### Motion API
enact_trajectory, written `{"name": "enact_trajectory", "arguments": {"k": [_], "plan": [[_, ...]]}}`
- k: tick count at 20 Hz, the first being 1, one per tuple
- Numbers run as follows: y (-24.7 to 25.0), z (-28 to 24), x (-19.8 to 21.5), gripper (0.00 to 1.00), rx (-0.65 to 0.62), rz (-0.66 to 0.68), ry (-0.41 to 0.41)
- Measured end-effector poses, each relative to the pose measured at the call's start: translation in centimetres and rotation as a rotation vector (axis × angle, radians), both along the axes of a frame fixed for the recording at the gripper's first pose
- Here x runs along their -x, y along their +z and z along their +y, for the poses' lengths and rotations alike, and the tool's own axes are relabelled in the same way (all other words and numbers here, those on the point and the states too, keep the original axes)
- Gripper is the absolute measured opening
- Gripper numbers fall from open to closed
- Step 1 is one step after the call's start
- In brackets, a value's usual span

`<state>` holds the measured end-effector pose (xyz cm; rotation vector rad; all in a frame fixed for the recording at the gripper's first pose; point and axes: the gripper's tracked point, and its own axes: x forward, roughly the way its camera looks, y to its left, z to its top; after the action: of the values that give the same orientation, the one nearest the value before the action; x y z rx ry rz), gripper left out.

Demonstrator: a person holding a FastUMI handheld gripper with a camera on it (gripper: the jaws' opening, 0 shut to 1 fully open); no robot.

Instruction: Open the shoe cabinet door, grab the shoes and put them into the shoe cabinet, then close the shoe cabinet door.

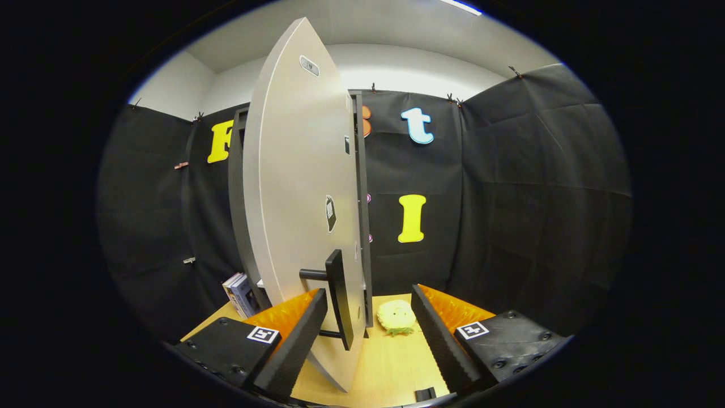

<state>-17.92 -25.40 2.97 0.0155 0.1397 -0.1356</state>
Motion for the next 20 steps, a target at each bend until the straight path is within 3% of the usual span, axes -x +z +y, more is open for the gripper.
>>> {"name": "enact_trajectory", "arguments": {"k": [14, 20], "plan": [[-1.7, 8.7, -4.5, 0.98, -0.033, 0.014, 0.023], [-2.6, 13.7, -7.1, 0.98, -0.014, 0.019, 0.083]]}}
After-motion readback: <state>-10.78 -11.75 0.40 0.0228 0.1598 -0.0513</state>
